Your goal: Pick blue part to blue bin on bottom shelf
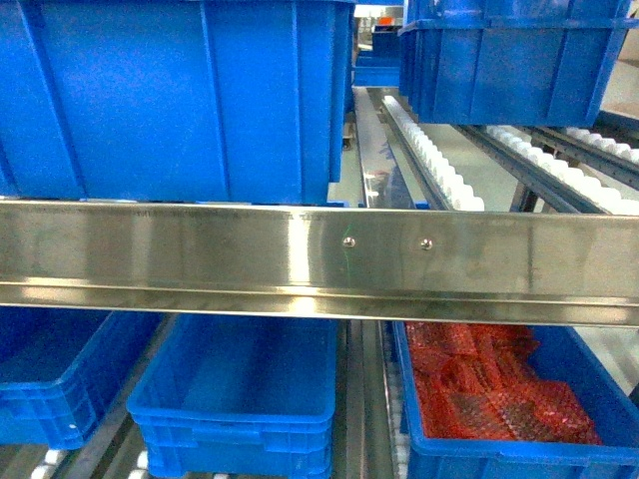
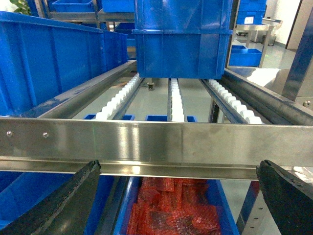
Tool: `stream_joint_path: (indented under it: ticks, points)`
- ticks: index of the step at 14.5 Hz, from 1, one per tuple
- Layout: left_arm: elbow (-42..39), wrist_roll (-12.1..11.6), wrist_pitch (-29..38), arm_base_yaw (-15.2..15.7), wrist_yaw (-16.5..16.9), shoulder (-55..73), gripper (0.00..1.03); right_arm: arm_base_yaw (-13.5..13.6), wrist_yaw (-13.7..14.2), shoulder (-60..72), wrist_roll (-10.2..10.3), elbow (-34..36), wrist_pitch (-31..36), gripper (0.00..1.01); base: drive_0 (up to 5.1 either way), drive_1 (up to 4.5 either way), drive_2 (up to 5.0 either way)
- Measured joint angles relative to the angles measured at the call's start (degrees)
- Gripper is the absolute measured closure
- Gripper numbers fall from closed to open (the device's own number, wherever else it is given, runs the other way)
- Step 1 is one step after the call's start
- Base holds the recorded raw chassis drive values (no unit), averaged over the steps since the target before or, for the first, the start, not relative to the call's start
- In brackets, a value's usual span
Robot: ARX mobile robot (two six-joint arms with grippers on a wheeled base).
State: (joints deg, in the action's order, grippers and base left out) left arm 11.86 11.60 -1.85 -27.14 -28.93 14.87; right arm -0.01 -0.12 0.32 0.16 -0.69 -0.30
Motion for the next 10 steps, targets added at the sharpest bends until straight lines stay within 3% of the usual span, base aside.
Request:
stream_joint_path:
  ticks: [1, 10]
  points:
    - [0.0, 0.0, 0.0, 0.0, 0.0, 0.0, 0.6, 0.0, 0.0, 0.0, 0.0, 0.0, 0.1, 0.03, -5.0, 3.29, 1.4]
    - [0.0, 0.0, 0.1, 0.0, 0.0, 0.0, 0.6, 0.0, 0.1, 0.0, 0.0, 0.0, 0.1, 0.03, 0.0, 0.0, 0.0]
